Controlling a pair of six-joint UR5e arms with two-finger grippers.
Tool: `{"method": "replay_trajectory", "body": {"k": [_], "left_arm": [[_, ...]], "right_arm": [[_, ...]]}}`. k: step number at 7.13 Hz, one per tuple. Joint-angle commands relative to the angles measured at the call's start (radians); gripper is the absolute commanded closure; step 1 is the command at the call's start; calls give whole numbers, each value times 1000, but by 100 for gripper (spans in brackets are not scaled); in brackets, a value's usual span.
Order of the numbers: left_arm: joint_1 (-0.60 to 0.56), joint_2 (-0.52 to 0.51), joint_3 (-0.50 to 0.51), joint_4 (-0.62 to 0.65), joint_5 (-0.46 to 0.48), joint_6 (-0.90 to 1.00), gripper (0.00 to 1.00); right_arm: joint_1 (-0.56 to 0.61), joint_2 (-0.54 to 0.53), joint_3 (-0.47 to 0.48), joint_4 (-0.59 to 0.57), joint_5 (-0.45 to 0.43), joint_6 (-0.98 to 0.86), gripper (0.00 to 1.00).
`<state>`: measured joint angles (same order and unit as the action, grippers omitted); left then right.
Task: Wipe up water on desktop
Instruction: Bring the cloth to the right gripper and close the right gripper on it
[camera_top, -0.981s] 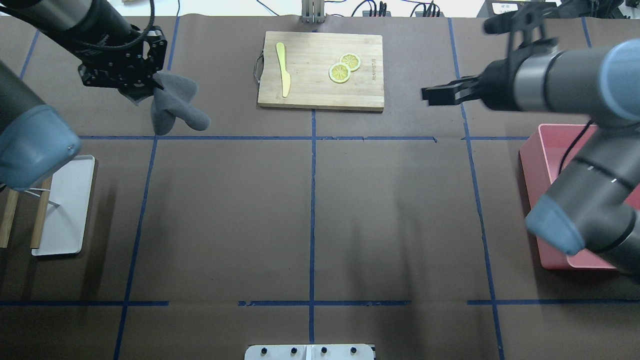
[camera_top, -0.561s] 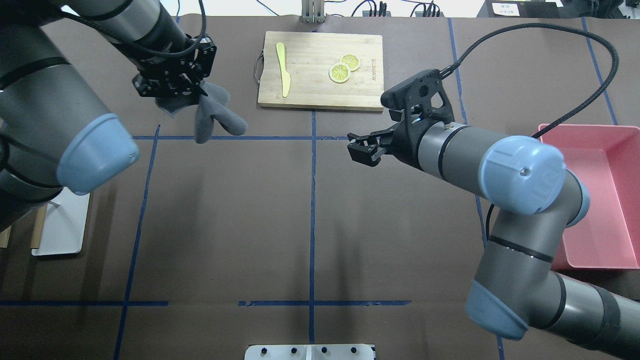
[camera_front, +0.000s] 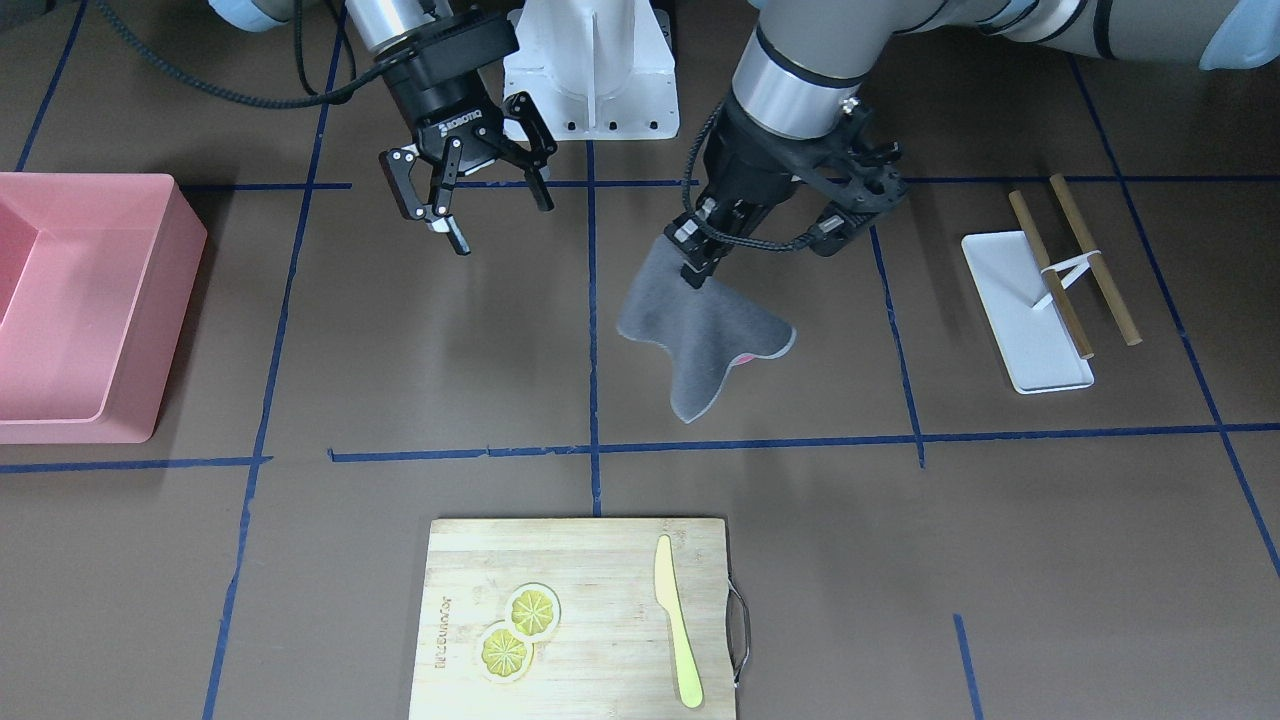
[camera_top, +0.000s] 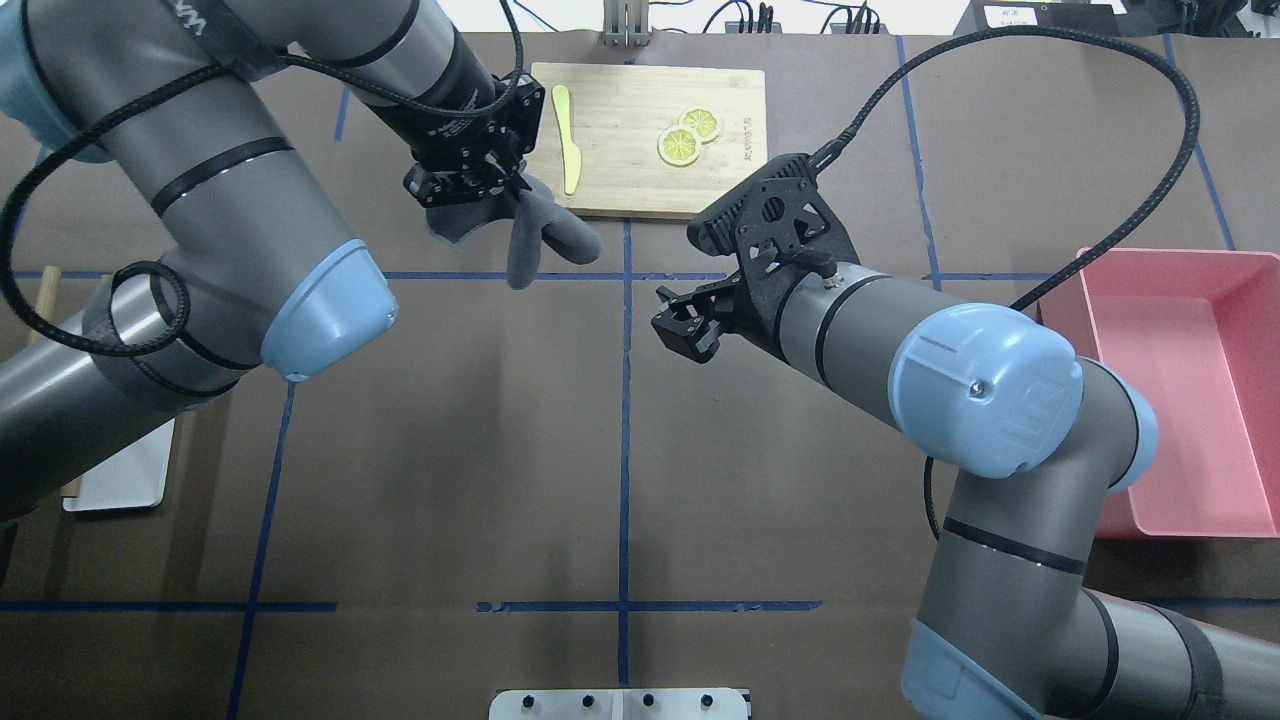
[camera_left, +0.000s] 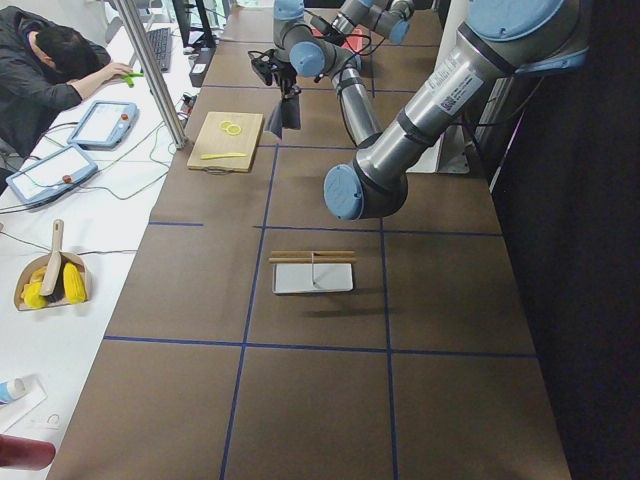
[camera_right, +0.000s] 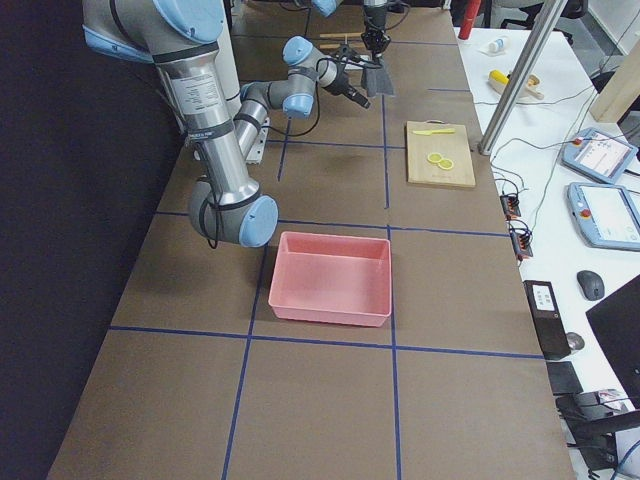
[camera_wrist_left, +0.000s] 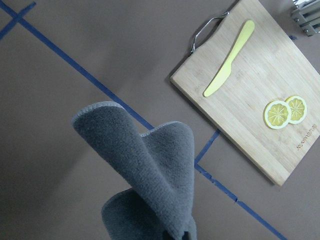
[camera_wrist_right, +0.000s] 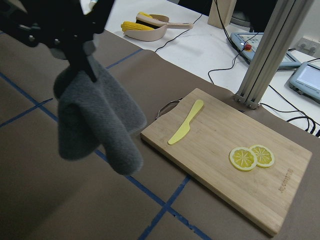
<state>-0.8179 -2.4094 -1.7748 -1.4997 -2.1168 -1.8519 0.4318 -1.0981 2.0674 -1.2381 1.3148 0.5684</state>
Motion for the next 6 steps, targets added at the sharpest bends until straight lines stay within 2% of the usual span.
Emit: {"method": "replay_trajectory", "body": {"k": [1,6], "left_arm": [[19,-28,18,-66,-5,-33,98],[120,-43,-3,-83,-11,-29,97]], "right_arm": [[-48,6,3,-6,-46,2,0],[-73,7,0,5,-60,11,5]]}}
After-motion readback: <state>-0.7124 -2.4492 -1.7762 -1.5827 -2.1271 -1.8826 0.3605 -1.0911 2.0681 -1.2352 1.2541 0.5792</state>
